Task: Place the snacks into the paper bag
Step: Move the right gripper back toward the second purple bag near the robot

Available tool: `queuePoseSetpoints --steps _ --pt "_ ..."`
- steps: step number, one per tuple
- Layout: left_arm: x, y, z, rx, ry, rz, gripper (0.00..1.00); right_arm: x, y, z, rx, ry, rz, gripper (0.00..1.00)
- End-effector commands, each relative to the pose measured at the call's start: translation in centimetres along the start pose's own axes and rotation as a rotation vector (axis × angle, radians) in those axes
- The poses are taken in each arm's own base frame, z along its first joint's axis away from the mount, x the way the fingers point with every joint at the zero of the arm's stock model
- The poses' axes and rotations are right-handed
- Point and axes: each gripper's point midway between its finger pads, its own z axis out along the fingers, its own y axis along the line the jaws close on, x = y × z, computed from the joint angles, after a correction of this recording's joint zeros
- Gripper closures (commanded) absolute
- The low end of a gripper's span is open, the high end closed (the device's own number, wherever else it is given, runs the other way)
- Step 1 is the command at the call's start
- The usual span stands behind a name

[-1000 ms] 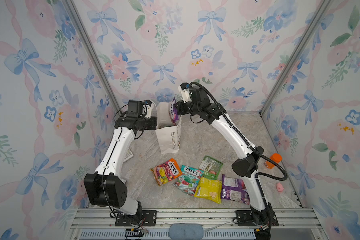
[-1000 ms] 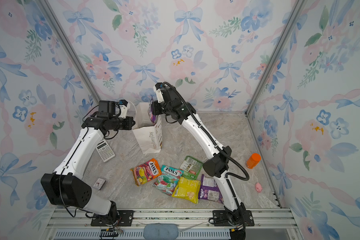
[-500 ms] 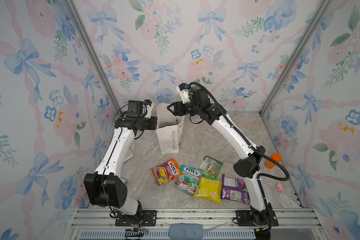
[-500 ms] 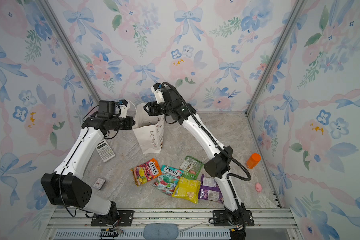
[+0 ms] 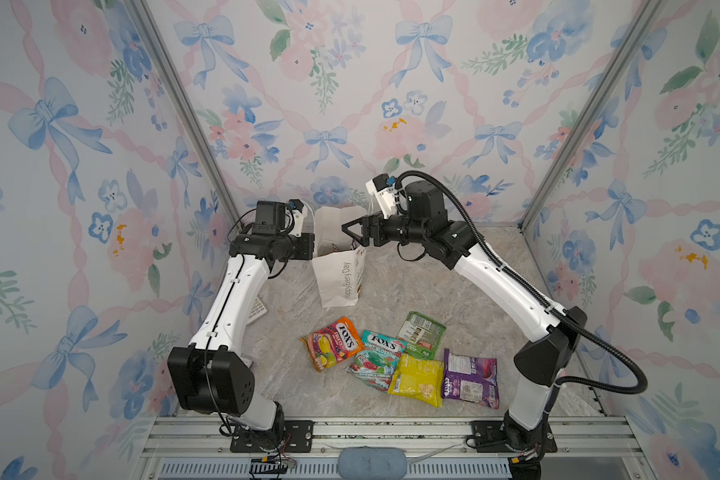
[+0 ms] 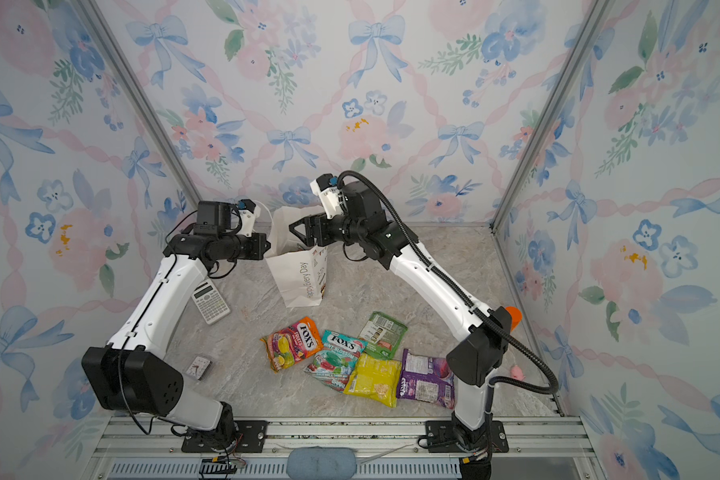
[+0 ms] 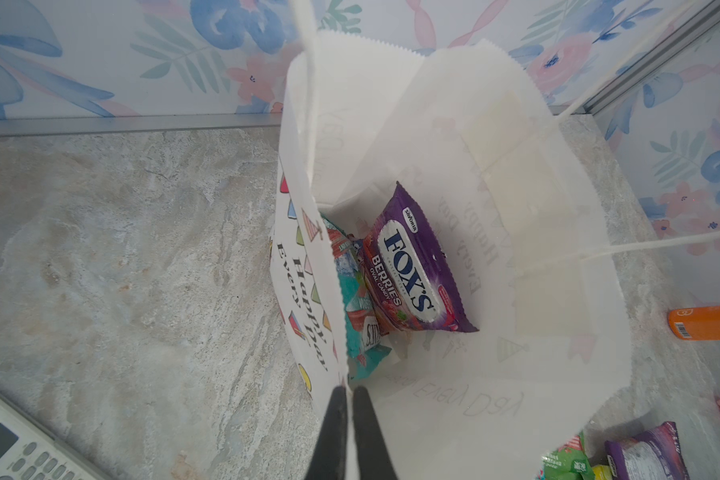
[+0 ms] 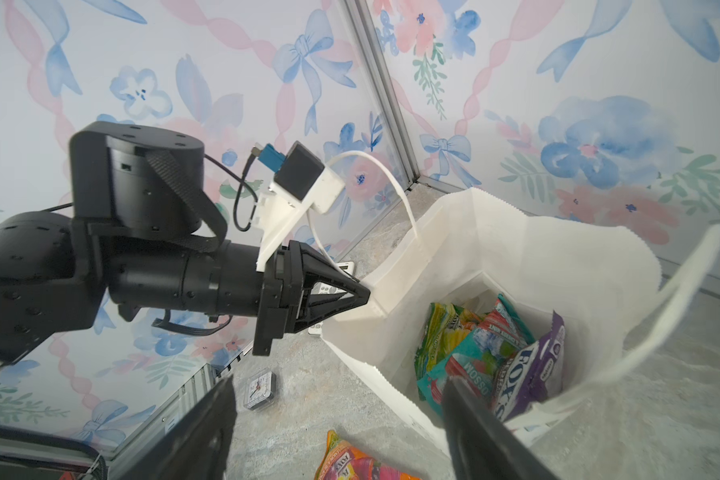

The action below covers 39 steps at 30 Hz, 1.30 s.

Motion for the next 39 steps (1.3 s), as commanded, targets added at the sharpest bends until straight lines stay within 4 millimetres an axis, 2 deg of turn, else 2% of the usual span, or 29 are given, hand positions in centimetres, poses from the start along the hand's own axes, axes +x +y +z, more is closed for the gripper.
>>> queuePoseSetpoints --steps 1,5,10,16,18,21,23,25,28,33,35,39 --pt "0.3 0.4 0.2 -0.002 0.008 -0.001 1.00 0.1 1.6 -1.4 -0.048 -0.032 -0.042 0.20" --pt "0.3 0.4 0.2 -0.005 0.007 -0.001 1.00 2.5 1.3 -3.6 -0.010 0.003 -0.055 0.21" --pt "0.4 0.4 0.2 -0.005 0.010 -0.003 1.00 8.0 -1.5 -6.1 0.136 0.107 -0.012 0.21" --pt "0.5 0.7 0.4 -0.013 0.013 -0.003 1.00 18.0 -7.9 -10.4 0.476 0.334 0.109 0.21" --pt "0.5 0.7 0.4 -0.018 0.013 -0.003 1.00 21.6 -9.7 -12.5 0.589 0.418 0.151 0.21" --pt "0.5 0.7 0.4 -0.019 0.013 -0.002 1.00 25.9 -11.5 -16.1 0.747 0.490 0.229 0.18" --pt "0.5 0.7 0.4 -0.016 0.013 -0.004 1.00 28.3 -12.0 -18.1 0.819 0.506 0.304 0.12" --pt "0.5 0.6 0.4 -0.014 0.014 -0.004 1.00 30.5 -12.1 -19.7 0.861 0.496 0.391 0.01" --pt "0.5 0.6 0.4 -0.012 0.015 -0.004 1.00 33.2 -12.0 -21.9 0.925 0.475 0.497 0.03" --pt "0.5 0.5 0.4 -0.006 0.014 -0.004 1.00 36.7 -12.2 -26.1 1.089 0.498 0.557 0.03" --pt "0.5 0.5 0.4 -0.005 0.014 -0.004 1.00 38.3 -12.2 -27.0 1.121 0.520 0.597 0.03" --pt "0.5 0.4 0.5 0.001 0.014 -0.005 1.00 41.6 -12.1 -27.3 1.129 0.555 0.658 0.03"
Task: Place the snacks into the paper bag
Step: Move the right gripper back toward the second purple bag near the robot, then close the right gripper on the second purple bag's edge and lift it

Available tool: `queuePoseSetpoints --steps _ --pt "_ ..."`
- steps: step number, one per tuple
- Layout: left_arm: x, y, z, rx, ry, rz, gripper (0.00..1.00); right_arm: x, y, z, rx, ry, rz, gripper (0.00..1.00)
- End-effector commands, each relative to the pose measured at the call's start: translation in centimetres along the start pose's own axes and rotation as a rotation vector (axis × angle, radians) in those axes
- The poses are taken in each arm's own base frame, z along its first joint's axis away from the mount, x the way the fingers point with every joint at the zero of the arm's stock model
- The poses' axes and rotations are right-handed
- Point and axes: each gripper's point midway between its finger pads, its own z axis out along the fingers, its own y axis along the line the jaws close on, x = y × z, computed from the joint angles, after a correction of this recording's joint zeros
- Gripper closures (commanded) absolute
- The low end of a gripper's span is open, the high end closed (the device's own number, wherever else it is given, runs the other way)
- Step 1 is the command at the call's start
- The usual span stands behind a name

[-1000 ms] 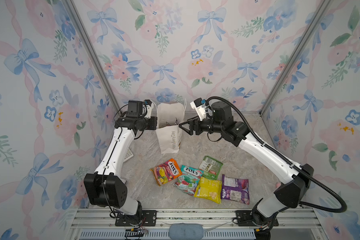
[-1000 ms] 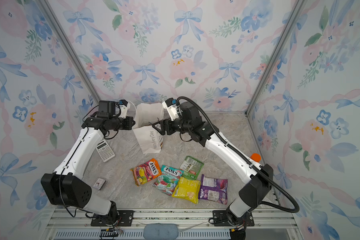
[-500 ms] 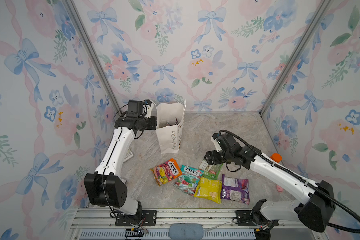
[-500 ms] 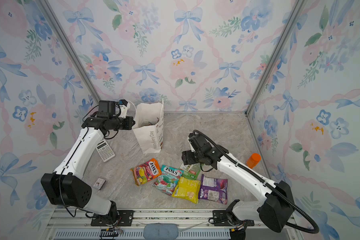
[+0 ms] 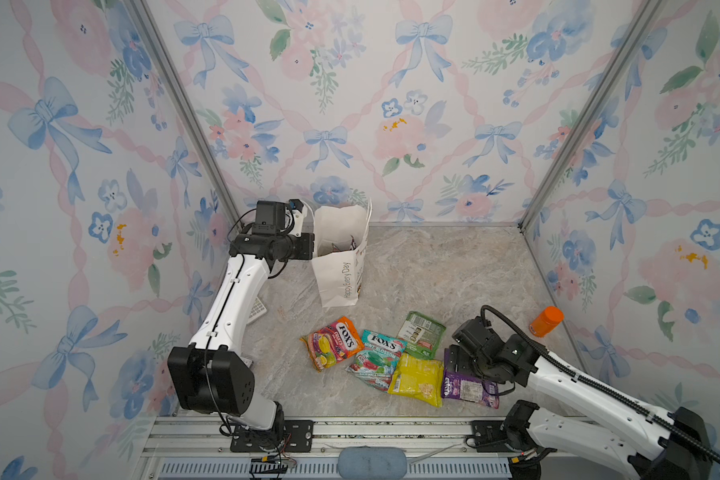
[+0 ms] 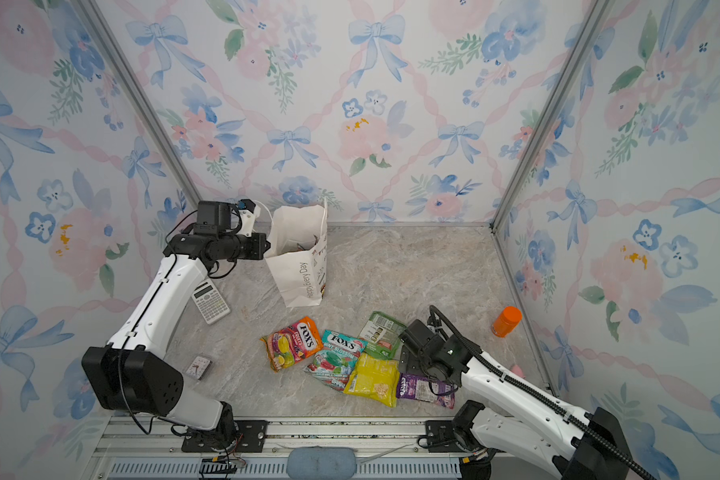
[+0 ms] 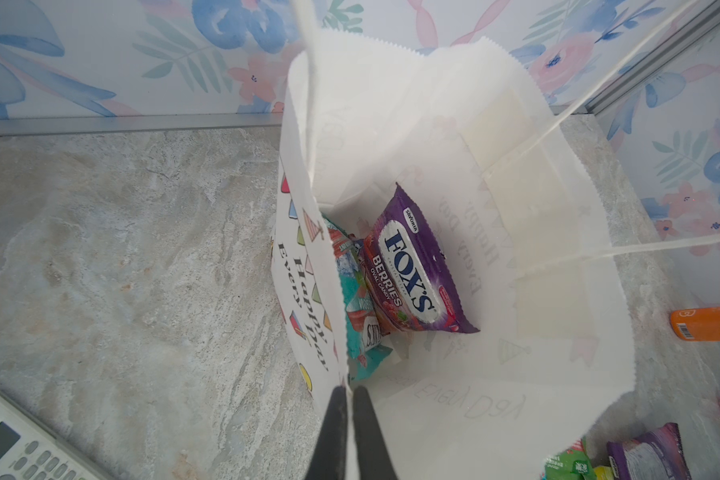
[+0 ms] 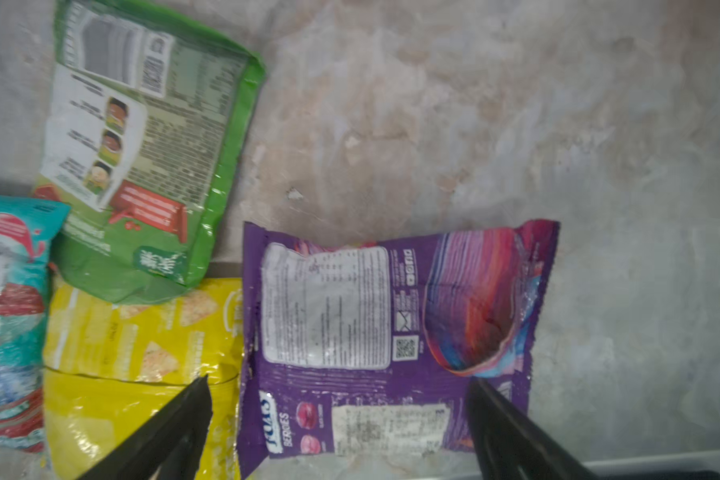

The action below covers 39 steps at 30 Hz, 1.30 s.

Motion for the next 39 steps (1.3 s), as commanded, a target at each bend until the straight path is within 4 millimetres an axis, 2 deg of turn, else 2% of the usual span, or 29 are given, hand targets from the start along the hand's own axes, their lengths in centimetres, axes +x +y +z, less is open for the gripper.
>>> queuePoseSetpoints --steps 1,8,14,19,27,30,34,39 --pt "0.5 0.3 0.4 0.006 0.015 -0.005 1.00 2.2 -1.8 1.3 0.064 0.049 0.073 0.03" --pt "0.3 0.2 0.2 0.009 0.007 -0.004 1.00 3.4 -1.2 3.9 0.018 0.078 0.105 0.01" --pt "0.4 0.2 0.3 0.009 0.007 -0.005 1.00 3.0 -0.3 5.4 0.018 0.071 0.089 0.03" --pt "0.4 0.1 0.3 0.011 0.008 -0.004 1.00 0.9 0.8 6.0 0.012 0.049 0.063 0.05" --pt "0.4 0.1 0.5 0.015 0.012 -0.008 1.00 -4.0 3.0 7.1 -0.025 0.013 0.034 0.07" --pt "0.4 0.2 0.4 0.011 0.011 -0.007 1.00 -5.8 4.4 6.9 -0.066 0.005 0.022 0.07" --pt "0.5 0.3 0.5 0.009 0.015 -0.008 1.00 -7.7 5.8 5.2 -0.109 -0.027 -0.016 0.08" --pt "0.5 0.3 0.6 0.006 0.016 -0.007 1.00 -8.9 5.0 2.8 -0.174 -0.053 0.021 0.08"
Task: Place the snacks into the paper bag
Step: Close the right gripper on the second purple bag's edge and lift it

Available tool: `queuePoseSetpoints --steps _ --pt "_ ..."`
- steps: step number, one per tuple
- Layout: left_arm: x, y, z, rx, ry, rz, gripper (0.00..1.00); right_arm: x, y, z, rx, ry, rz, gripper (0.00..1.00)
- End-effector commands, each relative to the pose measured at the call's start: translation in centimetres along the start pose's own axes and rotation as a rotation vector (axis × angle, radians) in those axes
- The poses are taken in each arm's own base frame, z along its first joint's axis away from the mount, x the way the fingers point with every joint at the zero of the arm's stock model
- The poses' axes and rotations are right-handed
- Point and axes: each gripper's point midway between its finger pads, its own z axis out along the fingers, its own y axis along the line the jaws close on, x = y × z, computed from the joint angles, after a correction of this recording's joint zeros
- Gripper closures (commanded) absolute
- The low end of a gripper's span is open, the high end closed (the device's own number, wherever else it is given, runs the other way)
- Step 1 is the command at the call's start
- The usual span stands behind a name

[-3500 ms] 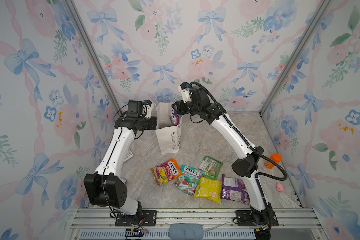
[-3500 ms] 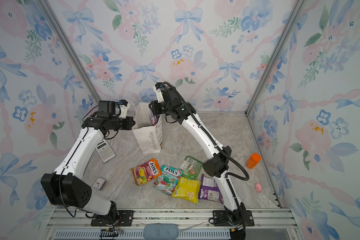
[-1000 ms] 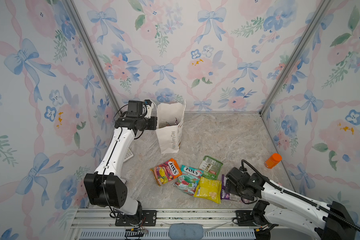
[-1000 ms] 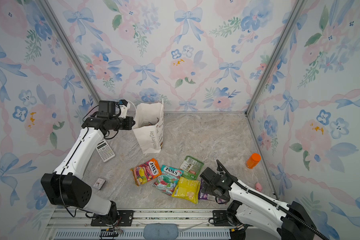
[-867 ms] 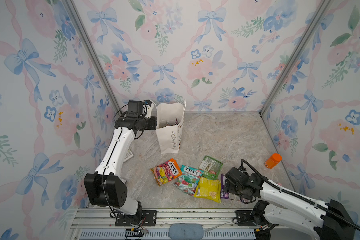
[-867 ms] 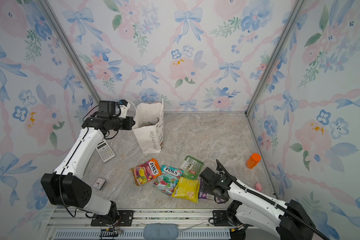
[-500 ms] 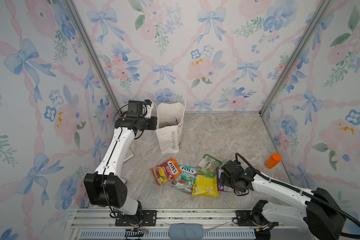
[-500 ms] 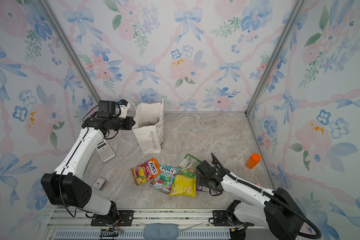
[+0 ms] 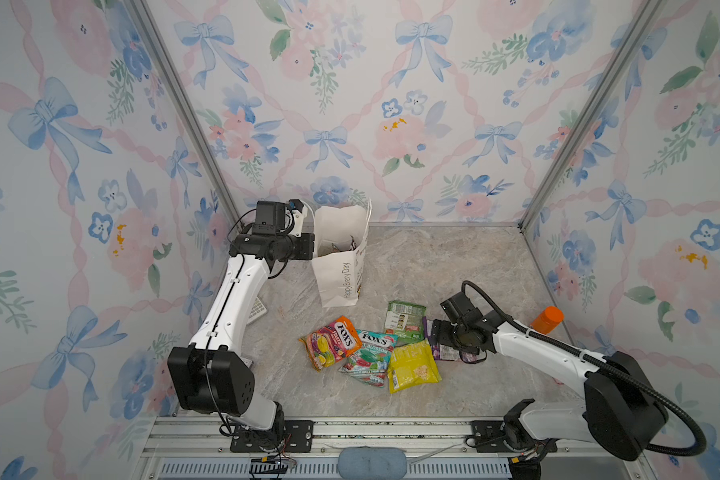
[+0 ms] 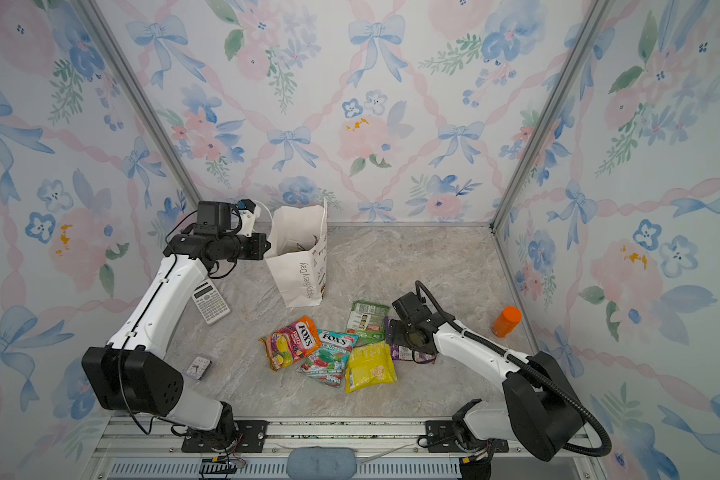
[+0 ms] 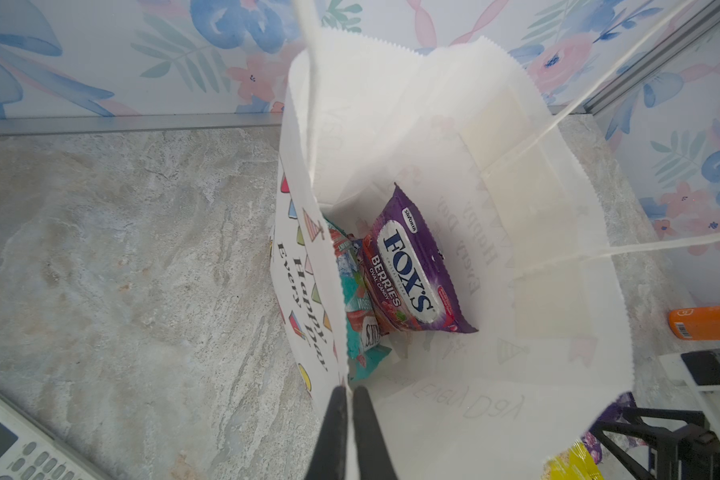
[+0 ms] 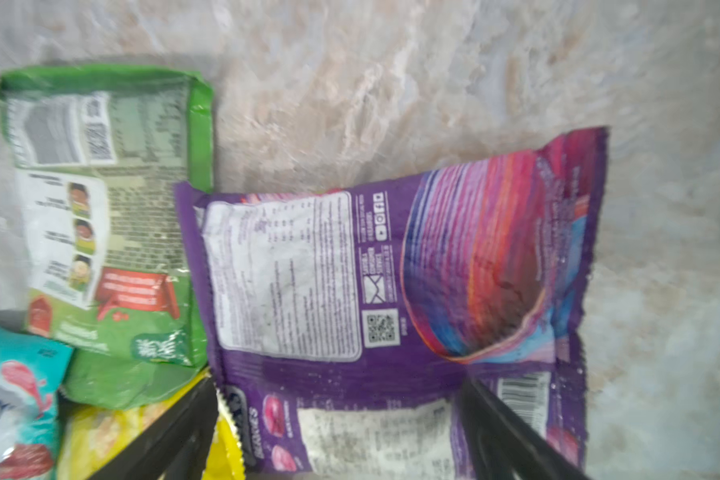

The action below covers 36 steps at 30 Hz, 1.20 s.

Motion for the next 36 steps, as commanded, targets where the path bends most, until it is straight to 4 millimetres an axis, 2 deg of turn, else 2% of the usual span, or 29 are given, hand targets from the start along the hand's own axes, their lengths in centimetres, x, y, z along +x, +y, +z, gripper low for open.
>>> queuePoseSetpoints --steps 1,7,12,20,30,34,36 --pt "0.5 0.4 0.6 0.002 0.016 -0.007 1.00 -1.0 -0.3 -2.0 -0.064 -0.010 0.012 0.09" --pt "0.5 0.4 0.7 0.004 0.017 -0.007 1.00 -0.8 -4.9 -2.4 -0.022 -0.004 0.103 0.17" --pt "0.5 0.4 0.7 0.003 0.018 -0.009 1.00 -0.4 -7.0 -1.5 -0.046 0.035 0.165 0.27" --pt "0.5 0.5 0.7 0.000 0.017 -0.009 1.00 0.5 -6.7 0.1 -0.135 0.080 0.220 0.27" --pt "0.6 0.5 0.8 0.000 0.020 -0.010 1.00 1.8 -7.4 1.7 -0.116 0.102 0.258 0.28" --pt "0.6 0.5 0.9 0.000 0.022 -0.010 1.00 1.8 -7.3 1.9 -0.124 0.104 0.261 0.32" --pt "0.5 0.5 0.8 0.001 0.020 -0.010 1.00 1.6 -7.2 1.9 -0.129 0.101 0.260 0.38"
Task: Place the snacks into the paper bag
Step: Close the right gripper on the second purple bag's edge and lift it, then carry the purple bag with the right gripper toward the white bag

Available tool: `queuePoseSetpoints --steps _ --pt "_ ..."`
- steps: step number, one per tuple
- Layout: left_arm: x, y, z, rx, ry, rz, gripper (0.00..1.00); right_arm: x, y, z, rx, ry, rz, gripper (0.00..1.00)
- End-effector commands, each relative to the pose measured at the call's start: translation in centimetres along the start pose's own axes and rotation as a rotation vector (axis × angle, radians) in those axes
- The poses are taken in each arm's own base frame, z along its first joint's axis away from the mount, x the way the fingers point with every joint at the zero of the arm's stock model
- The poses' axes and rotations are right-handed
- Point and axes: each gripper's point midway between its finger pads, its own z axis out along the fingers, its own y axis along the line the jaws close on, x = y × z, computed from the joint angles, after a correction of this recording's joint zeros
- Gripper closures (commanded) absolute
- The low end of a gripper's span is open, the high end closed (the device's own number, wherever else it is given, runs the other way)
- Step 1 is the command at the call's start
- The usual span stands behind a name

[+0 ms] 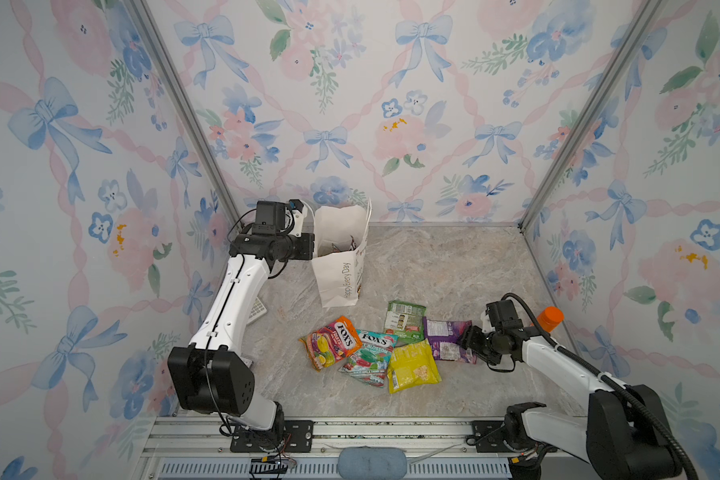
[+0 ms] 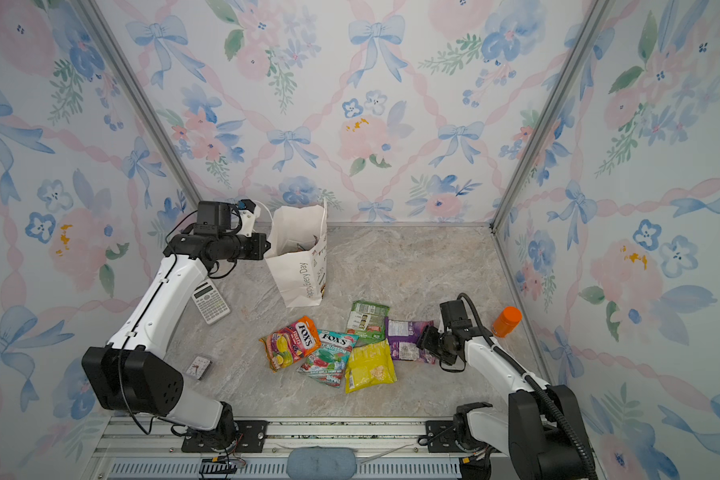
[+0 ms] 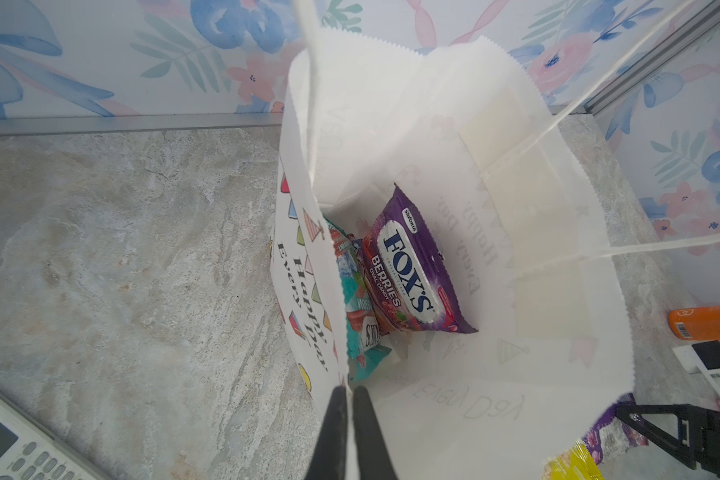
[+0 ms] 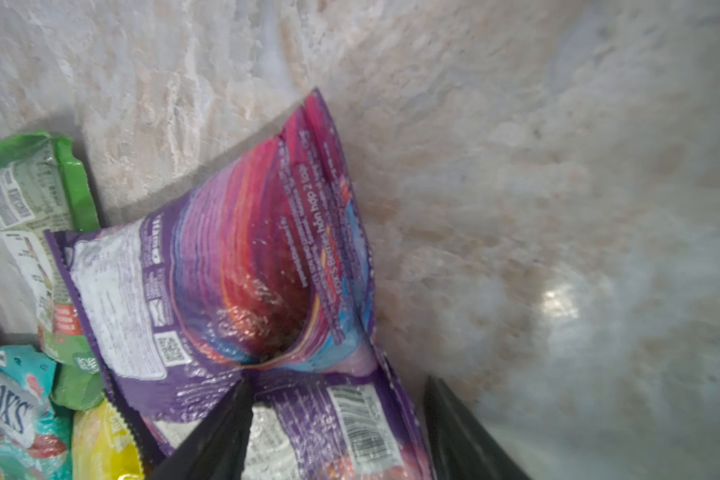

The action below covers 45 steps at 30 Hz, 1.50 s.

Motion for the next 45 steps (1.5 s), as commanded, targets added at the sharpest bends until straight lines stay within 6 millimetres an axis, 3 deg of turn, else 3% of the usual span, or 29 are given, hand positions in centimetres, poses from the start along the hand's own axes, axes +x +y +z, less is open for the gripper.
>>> queuePoseSetpoints --steps 1,5,12,16,20,28,40,45 --pt "0.6 0.4 0.8 0.002 0.020 -0.009 1.00 0.2 -0.3 0.3 -0.001 0.010 0.021 0.41" --pt "0.5 0.4 0.7 0.001 0.017 -0.009 1.00 -0.2 -0.1 0.0 -0.003 -0.007 0.018 0.55" --pt "0.5 0.4 0.7 0.003 0.018 -0.007 1.00 -0.9 0.3 -0.5 -0.004 -0.029 0.013 0.91" --pt "0.5 0.4 0.7 0.003 0.017 -0.007 1.00 -1.3 0.6 -0.7 -0.007 -0.033 0.003 1.00" --pt "0.5 0.4 0.6 0.003 0.016 -0.008 1.00 -2.1 1.5 -2.0 -0.020 -0.065 -0.023 1.00" --pt "0.5 0.4 0.6 0.004 0.017 -0.008 1.00 -4.9 5.0 -8.0 -0.070 -0.209 -0.104 1.00" --pt "0.4 0.2 0.6 0.007 0.014 -0.008 1.00 -8.5 11.6 -14.5 -0.157 -0.364 -0.247 1.00" --pt "0.5 0.0 0.6 0.013 0.015 -0.006 1.00 -9.5 15.9 -16.2 -0.236 -0.412 -0.315 1.00"
